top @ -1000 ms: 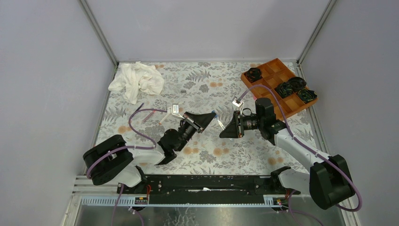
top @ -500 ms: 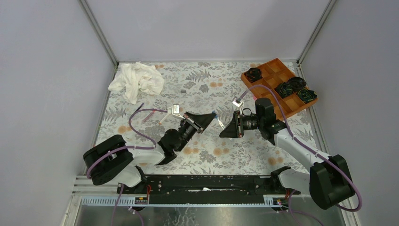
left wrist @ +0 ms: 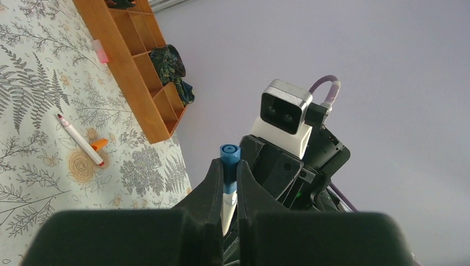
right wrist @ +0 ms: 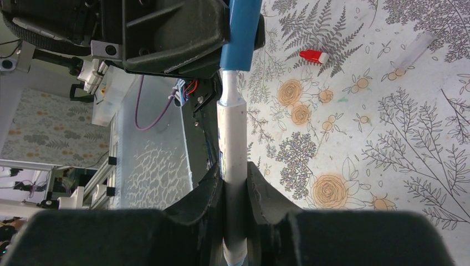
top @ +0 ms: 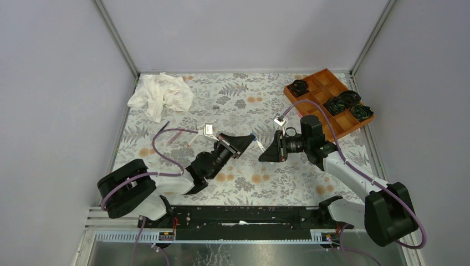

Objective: Insert the pens into the pen caps
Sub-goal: Insert the pen cap onto the pen.

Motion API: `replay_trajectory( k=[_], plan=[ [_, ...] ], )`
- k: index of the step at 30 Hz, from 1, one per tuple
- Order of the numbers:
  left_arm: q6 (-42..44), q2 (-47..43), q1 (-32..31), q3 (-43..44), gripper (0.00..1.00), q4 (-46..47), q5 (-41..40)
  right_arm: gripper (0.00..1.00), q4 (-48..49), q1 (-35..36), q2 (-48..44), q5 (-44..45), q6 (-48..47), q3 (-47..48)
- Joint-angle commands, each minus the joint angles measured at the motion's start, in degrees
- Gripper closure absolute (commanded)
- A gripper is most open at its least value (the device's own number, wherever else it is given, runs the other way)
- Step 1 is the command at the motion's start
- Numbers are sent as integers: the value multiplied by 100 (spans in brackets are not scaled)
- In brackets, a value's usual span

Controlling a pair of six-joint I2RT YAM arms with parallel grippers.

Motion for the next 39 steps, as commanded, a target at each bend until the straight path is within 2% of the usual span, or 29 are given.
replay_trajectory(
  k=[1,8,13,18,25,27,29,31,35,39],
  plan=[
    [222,-96,-69,185,100,-228,-89,100,-102,-2,-133,231,-219,265],
    [541,-201,-496,669,100,-1191,-549,100,-270,-2,-133,443,-409,298],
    [624,-54,-642,895,100,-1320,-543,100,-338,-2,-172,486,-539,334],
    [1002,-86,-833,1178,100,-1885,-472,100,-575,-12,-291,703,-987,531],
    [1525,-306,-1053,1501,100,-2371,-703,100,-1009,-10,-398,1516,-1484,1095],
    [1829,-422,-1055,1515,100,-2364,-687,100,-1155,-18,-421,1337,-1542,1159],
    [2189,-576,-1048,1445,100,-2214,-596,100,-1169,-54,-456,449,-1527,1117],
    [2446,-787,-1046,1401,100,-2247,-537,100,-1118,-56,-535,-2,-1453,1047],
    [2491,-1161,-1046,1227,100,-2393,-627,100,-1105,-115,-616,467,-1344,1049],
    [2238,-1087,-1046,1116,100,-2189,-522,100,-601,-125,-622,652,-894,930]
  ],
)
